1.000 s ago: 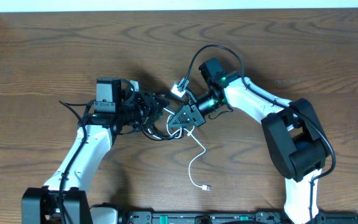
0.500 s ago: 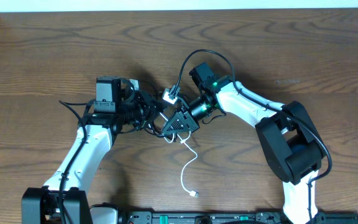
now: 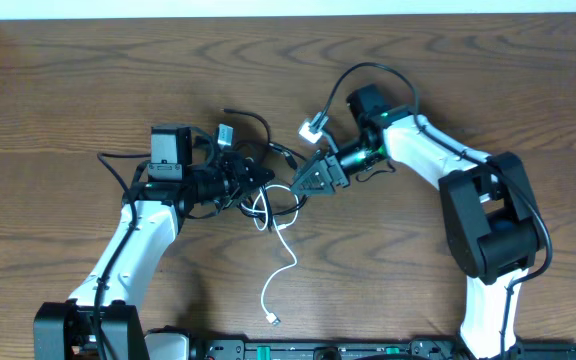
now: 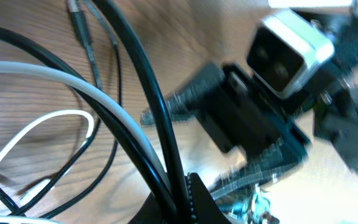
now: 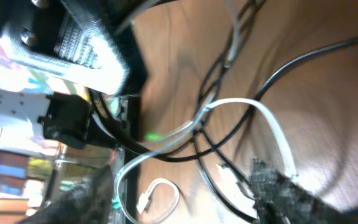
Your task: Untangle cables
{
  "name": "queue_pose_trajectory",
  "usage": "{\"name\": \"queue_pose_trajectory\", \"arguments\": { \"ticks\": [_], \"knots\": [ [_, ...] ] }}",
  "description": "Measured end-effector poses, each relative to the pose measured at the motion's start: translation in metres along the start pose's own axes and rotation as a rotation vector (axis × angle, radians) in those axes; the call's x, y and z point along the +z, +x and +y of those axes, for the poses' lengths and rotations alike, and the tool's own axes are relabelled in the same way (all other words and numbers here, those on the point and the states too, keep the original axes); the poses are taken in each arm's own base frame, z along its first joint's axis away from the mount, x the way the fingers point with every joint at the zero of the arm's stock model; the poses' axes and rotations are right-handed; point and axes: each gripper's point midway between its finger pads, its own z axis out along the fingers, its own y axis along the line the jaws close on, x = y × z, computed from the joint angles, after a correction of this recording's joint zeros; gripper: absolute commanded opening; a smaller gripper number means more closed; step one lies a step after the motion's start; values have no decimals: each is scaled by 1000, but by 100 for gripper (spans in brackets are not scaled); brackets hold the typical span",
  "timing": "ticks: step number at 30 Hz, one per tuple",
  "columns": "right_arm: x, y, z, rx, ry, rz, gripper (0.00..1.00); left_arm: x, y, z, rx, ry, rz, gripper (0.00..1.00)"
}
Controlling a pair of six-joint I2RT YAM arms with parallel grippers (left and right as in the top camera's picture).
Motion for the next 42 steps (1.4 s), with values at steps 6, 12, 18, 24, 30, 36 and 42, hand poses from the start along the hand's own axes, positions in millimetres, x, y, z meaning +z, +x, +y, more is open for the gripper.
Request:
{"name": "queue_pose_trajectory", "arguments": {
  "ticks": [6, 12, 18, 24, 30, 36, 42],
  "knots": [
    [-1, 2, -16, 26, 89, 20, 99, -2, 14, -18, 106, 107, 79, 8],
    [12, 4, -27, 71, 177, 57, 99, -6, 26, -35, 190, 216, 139, 8],
    [34, 7, -26, 96, 224, 96, 99, -12, 33, -56, 307, 338, 174, 8],
    [57, 4, -17, 121, 220, 104, 99, -19, 38, -66, 341, 371, 181, 8],
    [71, -3, -9, 171, 206, 86, 99, -38, 48, -91, 452, 397, 138, 8],
    [77, -14, -5, 204, 193, 49, 99, -58, 63, -116, 554, 423, 95, 8],
    [75, -15, -2, 247, 202, 45, 99, -73, 75, -133, 599, 438, 67, 7]
  ]
}}
